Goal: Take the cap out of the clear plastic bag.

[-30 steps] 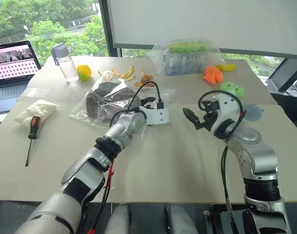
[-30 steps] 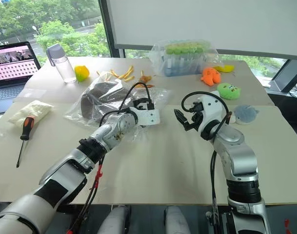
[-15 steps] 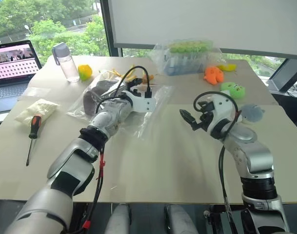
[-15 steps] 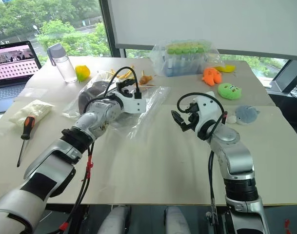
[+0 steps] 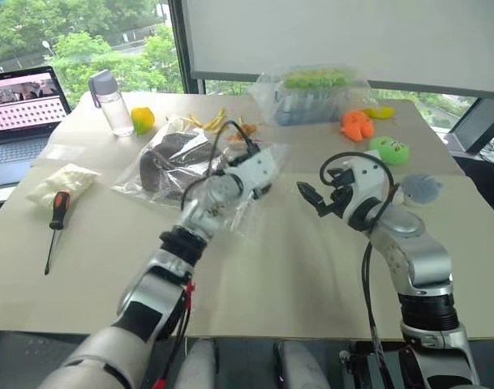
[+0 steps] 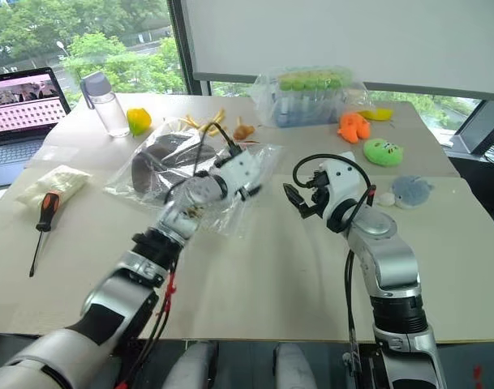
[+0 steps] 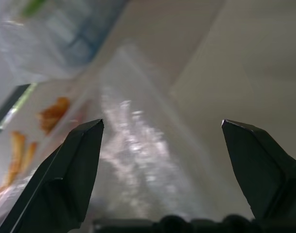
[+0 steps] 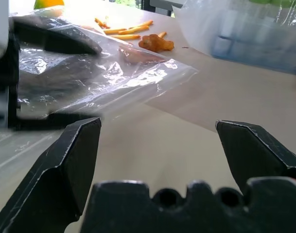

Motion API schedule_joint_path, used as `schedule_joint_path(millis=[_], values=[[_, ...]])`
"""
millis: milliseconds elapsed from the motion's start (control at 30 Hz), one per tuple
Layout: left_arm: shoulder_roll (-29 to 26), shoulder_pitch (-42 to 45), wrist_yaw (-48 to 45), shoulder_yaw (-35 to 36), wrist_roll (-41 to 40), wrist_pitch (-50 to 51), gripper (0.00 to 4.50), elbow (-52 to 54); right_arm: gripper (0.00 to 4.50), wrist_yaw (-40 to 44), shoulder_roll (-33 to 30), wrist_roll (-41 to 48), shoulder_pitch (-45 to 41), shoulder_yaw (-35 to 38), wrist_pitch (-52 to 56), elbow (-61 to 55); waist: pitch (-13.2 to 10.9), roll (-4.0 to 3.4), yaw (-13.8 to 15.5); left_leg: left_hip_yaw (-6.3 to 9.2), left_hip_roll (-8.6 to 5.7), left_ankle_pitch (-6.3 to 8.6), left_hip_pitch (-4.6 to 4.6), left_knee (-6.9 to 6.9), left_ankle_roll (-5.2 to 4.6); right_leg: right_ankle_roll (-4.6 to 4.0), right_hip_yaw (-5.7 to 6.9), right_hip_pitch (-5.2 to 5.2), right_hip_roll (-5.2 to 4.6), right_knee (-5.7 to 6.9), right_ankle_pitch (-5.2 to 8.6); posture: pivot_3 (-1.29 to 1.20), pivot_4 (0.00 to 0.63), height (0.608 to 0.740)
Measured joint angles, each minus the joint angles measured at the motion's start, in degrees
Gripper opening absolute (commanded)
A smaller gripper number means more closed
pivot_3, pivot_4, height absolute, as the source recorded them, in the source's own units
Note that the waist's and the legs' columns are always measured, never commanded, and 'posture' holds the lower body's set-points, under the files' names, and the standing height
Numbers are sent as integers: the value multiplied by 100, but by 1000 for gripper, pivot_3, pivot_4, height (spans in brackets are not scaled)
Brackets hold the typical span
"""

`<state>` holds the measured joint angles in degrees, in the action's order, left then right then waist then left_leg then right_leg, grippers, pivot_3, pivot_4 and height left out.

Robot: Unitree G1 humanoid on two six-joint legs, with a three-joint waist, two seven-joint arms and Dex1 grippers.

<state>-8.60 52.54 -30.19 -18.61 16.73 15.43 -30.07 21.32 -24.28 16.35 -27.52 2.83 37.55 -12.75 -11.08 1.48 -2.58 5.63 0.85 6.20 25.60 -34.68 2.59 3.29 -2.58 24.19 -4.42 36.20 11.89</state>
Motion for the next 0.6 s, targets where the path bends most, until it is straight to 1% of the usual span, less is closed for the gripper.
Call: schedule_joint_path(millis=[100, 200, 367, 600], values=[[-4, -214, -305, -165, -9, 417, 4140, 355, 4500, -5, -2, -28, 2, 3, 0, -2, 0, 0, -20, 0, 1, 0, -10, -1, 0, -3, -1, -4, 1, 9, 0, 0, 150, 740], [-76, -330, -301, -271, 85, 679, 4140, 530, 4500, -4, -1, -31, 14, 3, 0, -18, 0, 0, -13, 0, 1, 0, -11, -3, 0, -3, -1, -8, 0, 5, 0, 0, 150, 740], [-319, -334, -223, -297, 244, 867, 4140, 535, 4500, -3, -1, -33, 19, 3, 0, -18, 0, 0, 1, 0, 0, 0, -6, -1, 0, -2, -1, -5, 0, 0, 0, 0, 150, 740], [-199, -452, -347, -66, -98, 1527, 4140, 800, 4500, 5, -2, -34, 19, 3, 0, -18, 0, 0, 21, 0, 0, 0, -7, -5, 0, -1, 0, -8, -1, 1, -1, 0, 150, 740]])
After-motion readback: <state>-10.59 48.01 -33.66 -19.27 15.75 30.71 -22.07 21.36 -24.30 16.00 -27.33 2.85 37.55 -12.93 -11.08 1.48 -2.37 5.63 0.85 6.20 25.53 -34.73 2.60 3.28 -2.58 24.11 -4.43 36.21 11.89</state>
